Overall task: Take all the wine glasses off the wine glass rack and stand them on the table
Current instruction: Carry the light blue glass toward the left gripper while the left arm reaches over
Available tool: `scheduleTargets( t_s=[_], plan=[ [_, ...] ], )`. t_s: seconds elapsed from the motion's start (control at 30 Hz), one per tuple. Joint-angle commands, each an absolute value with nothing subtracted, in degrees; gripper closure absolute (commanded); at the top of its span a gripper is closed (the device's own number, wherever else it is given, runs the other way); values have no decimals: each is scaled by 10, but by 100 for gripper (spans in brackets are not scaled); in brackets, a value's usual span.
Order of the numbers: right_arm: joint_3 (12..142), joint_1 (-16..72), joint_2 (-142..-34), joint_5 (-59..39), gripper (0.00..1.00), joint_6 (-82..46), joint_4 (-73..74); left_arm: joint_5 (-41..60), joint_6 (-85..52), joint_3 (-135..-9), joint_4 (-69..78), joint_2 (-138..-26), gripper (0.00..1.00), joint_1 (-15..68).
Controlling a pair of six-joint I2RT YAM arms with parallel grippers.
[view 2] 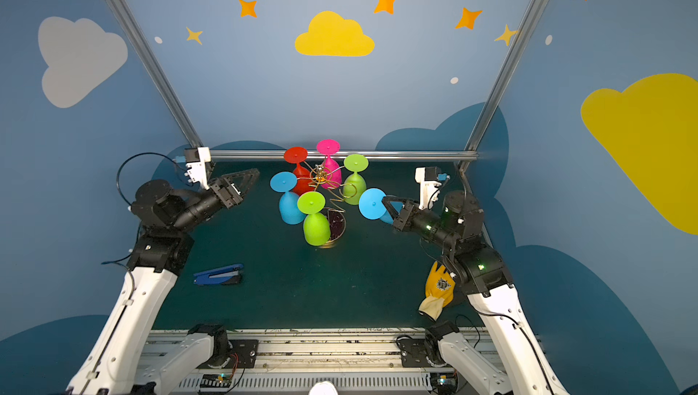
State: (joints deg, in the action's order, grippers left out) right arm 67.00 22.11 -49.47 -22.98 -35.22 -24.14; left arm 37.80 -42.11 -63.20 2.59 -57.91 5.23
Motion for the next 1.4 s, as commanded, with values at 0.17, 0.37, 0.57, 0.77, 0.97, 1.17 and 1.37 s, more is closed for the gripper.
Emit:
scheduleTargets(
  t_s=[0.17, 0.37, 0.57, 0.77, 0.97, 1.17, 1.37],
  plan=[
    [743, 224, -504, -284, 100, -272, -229, 508, -470, -733, 98, -681, 22, 185],
    [769, 234, -535, -319, 100, -279, -199, 531, -445, -793, 77, -750, 24, 260],
    [773, 255, -557, -331, 100, -296, -161, 537, -443, -828, 80, -803, 24, 304],
    [773, 270, -571, -330, 100, -304, -142, 543, -444, -857, 81, -840, 29, 333],
    [779, 281, -581, -320, 100, -301, -146, 549, -454, -871, 84, -858, 57, 342],
    [777, 286, -583, -312, 100, -300, -152, 542, -462, -863, 97, -855, 78, 343],
    [780, 288, -584, -309, 100, -300, -156, 546, -497, -853, 139, -849, 94, 343]
  ],
)
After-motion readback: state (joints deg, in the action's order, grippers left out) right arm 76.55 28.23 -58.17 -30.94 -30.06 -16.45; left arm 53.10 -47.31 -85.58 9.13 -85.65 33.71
